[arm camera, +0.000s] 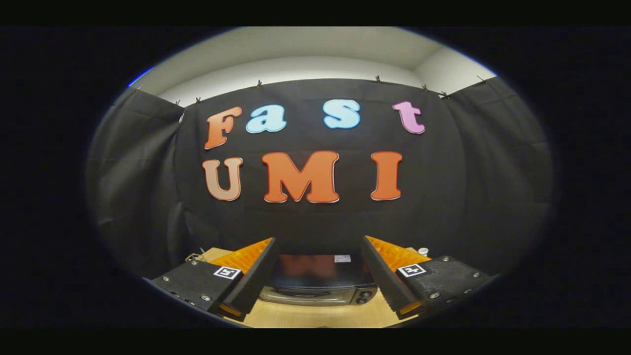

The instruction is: Open the toaster oven, put the food inside, and close the toaster oven door.

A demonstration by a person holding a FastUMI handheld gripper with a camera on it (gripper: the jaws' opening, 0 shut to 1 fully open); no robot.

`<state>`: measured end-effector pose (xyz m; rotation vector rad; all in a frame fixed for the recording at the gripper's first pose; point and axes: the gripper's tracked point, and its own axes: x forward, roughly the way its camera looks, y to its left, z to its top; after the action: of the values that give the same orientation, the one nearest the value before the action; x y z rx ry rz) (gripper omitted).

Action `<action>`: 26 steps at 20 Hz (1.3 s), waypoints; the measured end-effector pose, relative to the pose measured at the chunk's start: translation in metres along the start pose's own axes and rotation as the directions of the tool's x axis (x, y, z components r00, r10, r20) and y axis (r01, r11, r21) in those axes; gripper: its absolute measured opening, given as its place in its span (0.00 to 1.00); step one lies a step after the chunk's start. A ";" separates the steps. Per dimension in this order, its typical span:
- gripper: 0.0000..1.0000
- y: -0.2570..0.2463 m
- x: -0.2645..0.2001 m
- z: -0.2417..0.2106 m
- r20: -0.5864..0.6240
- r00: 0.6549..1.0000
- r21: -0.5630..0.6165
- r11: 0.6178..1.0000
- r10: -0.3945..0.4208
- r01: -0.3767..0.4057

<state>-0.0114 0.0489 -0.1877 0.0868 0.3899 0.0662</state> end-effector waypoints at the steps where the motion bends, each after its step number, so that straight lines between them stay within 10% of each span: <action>1: 1.00 0.007 0.005 -0.016 -0.020 1.000 0.008 1.000 0.021 -0.021; 12: 1.00 0.030 0.069 -0.167 -0.301 0.954 -0.001 1.000 0.000 0.000; 26: 0.99 0.035 0.081 -0.209 -0.335 0.942 -0.016 1.000 -0.018 0.013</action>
<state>-0.0183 0.1049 -0.4077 0.0586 0.7315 0.0683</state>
